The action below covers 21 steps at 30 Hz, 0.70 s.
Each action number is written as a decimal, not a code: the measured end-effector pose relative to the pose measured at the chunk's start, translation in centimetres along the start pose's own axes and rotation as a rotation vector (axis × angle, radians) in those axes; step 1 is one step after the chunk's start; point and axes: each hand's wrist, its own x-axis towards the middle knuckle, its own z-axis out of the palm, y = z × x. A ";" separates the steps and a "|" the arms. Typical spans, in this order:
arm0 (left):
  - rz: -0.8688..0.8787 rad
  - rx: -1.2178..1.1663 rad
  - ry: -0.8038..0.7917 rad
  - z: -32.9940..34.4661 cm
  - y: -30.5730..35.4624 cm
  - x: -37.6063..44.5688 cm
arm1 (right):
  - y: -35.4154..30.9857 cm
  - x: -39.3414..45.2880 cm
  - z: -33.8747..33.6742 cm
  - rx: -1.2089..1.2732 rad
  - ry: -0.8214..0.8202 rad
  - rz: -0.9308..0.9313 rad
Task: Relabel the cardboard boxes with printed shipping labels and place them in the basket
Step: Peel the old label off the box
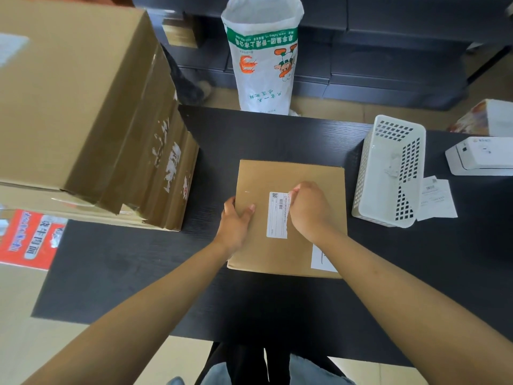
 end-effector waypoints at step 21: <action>0.042 0.039 0.005 0.0 -0.3 0.0 | -0.2 -1.3 0.0 0.131 0.034 -0.130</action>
